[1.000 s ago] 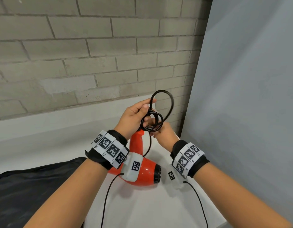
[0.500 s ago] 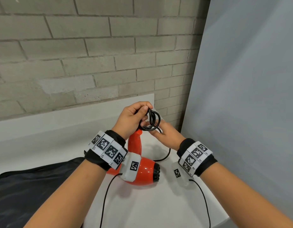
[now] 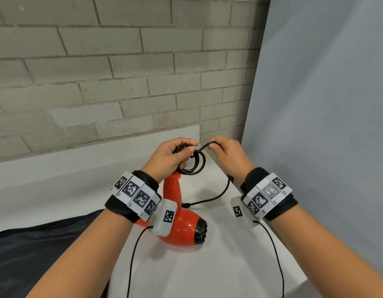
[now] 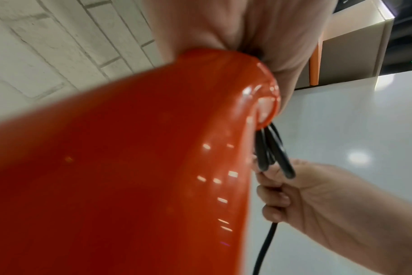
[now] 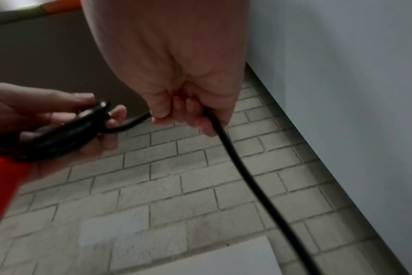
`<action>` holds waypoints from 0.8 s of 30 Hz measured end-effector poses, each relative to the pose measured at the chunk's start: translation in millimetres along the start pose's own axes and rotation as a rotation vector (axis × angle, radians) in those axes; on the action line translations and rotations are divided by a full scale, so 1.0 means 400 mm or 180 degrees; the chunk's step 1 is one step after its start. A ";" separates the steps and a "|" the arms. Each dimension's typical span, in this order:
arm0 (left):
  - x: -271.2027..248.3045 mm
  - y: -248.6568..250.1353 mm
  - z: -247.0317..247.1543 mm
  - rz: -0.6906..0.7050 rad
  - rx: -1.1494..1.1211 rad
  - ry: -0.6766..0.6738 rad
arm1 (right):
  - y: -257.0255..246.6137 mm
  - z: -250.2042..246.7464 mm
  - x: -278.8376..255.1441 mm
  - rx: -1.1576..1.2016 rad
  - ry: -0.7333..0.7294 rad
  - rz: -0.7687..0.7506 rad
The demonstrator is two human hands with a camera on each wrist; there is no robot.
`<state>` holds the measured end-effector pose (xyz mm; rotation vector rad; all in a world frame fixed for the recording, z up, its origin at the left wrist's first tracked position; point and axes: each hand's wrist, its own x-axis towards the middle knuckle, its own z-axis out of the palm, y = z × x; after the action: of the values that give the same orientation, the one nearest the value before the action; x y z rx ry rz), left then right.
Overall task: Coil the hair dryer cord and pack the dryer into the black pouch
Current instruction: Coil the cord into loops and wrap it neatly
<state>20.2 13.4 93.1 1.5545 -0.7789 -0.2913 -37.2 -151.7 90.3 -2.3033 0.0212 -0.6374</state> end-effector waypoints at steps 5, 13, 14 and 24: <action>0.003 -0.004 -0.007 0.0092 0.0472 -0.0211 | -0.046 -0.011 0.002 0.0115 0.0501 -0.0203; 0.001 0.004 -0.002 0.0281 0.1048 -0.0228 | -0.077 -0.015 -0.012 0.0448 0.0577 -0.0468; 0.002 -0.001 -0.001 0.0296 0.1068 -0.0102 | -0.071 -0.015 -0.017 0.0542 0.0491 -0.0462; 0.021 -0.027 0.007 0.0072 0.0564 0.0592 | 0.144 0.059 -0.169 0.1538 -0.0939 0.0664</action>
<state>28.1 5.4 84.6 1.7106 -0.6899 -0.0603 -76.0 -165.1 8.2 -1.8710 -0.0288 -0.1651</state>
